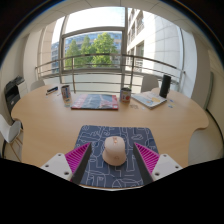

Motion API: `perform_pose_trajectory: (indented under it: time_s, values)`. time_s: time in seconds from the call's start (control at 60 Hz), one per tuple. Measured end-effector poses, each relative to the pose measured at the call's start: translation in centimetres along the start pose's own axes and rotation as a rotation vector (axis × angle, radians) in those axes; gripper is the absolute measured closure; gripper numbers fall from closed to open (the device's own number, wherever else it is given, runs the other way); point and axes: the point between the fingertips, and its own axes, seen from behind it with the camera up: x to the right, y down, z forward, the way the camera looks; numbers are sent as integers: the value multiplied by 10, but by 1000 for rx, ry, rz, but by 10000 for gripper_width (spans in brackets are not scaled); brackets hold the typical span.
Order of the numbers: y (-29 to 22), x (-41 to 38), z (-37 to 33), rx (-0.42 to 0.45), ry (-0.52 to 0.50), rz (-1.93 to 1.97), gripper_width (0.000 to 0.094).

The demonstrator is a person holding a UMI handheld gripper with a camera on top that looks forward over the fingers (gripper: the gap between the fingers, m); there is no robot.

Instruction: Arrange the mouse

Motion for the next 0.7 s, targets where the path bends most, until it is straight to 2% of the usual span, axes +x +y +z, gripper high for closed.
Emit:
perform_pose_trajectory:
  time_s: [0.4, 0.7]
  values:
    - [8, -11, -202, 63, 105, 23, 88]
    - [21, -27, -278, 100, 128, 29, 89]
